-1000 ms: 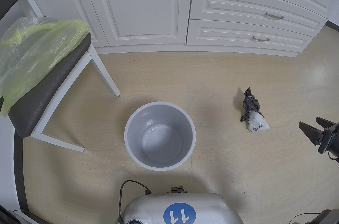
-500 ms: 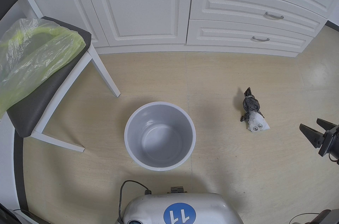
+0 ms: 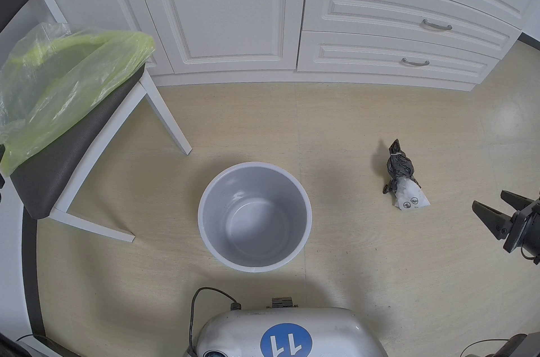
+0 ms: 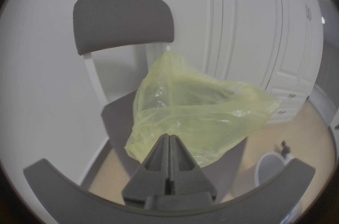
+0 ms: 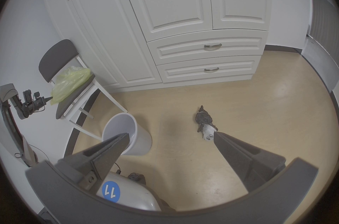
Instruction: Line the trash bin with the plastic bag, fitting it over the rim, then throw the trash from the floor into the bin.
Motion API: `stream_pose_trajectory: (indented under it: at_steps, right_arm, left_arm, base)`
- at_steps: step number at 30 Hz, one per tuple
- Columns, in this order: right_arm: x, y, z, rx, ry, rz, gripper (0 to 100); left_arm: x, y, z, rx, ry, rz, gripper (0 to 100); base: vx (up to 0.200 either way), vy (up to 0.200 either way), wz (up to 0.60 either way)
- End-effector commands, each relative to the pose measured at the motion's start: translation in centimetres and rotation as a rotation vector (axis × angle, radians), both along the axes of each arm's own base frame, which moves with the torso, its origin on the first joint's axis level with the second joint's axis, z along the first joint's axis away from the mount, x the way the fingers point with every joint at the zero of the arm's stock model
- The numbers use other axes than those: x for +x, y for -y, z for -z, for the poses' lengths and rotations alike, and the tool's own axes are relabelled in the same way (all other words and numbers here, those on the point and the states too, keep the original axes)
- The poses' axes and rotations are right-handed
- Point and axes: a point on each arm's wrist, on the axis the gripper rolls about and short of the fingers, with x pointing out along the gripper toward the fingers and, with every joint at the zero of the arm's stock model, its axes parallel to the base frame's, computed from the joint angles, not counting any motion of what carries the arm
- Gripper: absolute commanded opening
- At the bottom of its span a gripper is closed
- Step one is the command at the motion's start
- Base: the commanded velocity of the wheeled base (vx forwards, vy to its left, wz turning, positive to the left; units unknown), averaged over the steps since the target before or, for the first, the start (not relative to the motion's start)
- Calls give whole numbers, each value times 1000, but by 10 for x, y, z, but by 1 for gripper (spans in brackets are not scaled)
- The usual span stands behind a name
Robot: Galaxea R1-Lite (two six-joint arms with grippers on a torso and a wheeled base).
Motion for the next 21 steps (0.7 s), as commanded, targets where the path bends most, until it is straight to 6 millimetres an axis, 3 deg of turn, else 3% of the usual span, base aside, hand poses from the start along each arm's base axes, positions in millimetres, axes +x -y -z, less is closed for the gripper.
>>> stream_pose_trajectory:
  at_steps: [1,9,11,13,16,21]
  right_arm:
    - [6,-10,-1,-16,-15,7,100]
    - [12,-25,-8,13,62,59,100]
    - [18,-30,-18,29,118,66,100]
    - [18,-30,-18,29,118,66,100]
    - [49,-45,-53,41,184,58,100]
    - [60,-54,-54,29,176,37,100]
  left_arm:
    - [-14,49,-28,-30,139,169,0]
    - [-31,95,-33,-42,198,369,0]
    - [-38,109,-37,-34,225,449,0]
    - [-38,109,-37,-34,225,449,0]
    - [-27,126,-56,-36,275,561,0]
    - [-18,137,-61,-55,285,596,0]
  base:
    - [0,0,0]
    - [0,0,0]
    - [0,0,0]
    - [0,0,0]
    - [0,0,0]
    - [0,0,0]
